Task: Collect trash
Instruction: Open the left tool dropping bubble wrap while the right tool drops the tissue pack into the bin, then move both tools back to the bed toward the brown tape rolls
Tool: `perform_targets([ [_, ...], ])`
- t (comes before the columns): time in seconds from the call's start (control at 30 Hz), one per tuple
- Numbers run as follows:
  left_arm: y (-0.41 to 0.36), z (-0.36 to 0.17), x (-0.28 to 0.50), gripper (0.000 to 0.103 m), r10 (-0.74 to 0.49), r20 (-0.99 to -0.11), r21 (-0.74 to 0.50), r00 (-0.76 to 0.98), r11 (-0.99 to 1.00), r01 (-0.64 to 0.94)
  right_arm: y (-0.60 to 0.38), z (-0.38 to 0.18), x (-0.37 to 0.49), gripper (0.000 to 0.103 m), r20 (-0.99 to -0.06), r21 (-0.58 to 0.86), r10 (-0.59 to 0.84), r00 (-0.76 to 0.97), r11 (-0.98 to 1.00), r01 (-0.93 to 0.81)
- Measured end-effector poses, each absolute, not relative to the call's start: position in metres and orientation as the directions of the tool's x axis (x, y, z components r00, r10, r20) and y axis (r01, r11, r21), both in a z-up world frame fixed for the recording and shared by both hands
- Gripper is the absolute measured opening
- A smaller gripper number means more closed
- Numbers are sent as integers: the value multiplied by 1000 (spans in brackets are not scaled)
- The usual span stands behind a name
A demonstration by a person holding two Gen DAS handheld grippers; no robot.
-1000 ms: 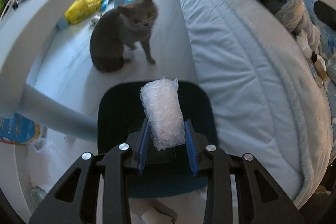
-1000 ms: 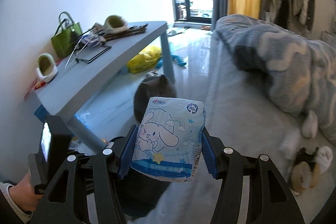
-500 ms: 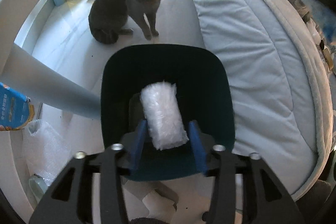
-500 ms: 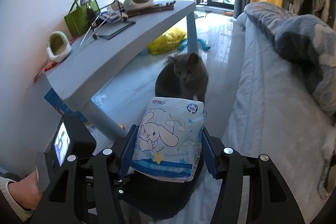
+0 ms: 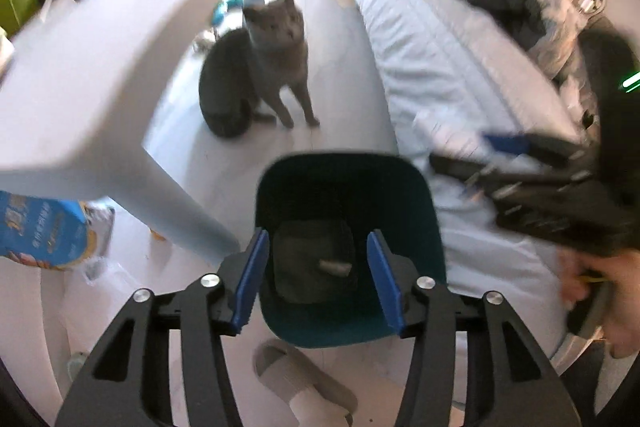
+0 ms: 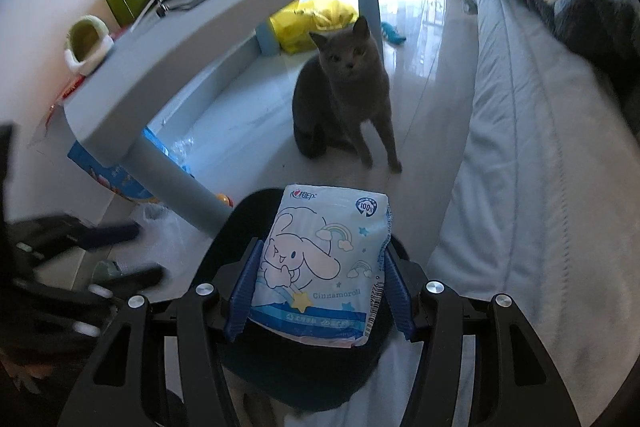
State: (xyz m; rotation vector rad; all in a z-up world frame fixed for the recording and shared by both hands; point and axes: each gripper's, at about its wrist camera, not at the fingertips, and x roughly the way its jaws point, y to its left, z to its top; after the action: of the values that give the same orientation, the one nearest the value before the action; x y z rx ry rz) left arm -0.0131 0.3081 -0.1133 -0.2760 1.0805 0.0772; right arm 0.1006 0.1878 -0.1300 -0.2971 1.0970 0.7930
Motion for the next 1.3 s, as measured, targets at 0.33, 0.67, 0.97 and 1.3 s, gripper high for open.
perform_targets([
  [0.33,316,-62,-25,42,-54,-792,-205,609,962,-180,215,-176,80,58,-921,176,371,118,666,-725],
  [0.67,312,-31,-30,39,-43,-743,-215,668,960,-178,222,-210,72,58,-946,202,322,29,659,-724],
  [0.97,303,1,-33,39,-12,-682,-196,731,966,-167,217,-214,65,79,-951,205,310,8,648,-734],
  [1.3,271,39,-30,39,58,-603,-102,796,984,-149,205,-173,54,79,-918,221,395,45,600,-769],
])
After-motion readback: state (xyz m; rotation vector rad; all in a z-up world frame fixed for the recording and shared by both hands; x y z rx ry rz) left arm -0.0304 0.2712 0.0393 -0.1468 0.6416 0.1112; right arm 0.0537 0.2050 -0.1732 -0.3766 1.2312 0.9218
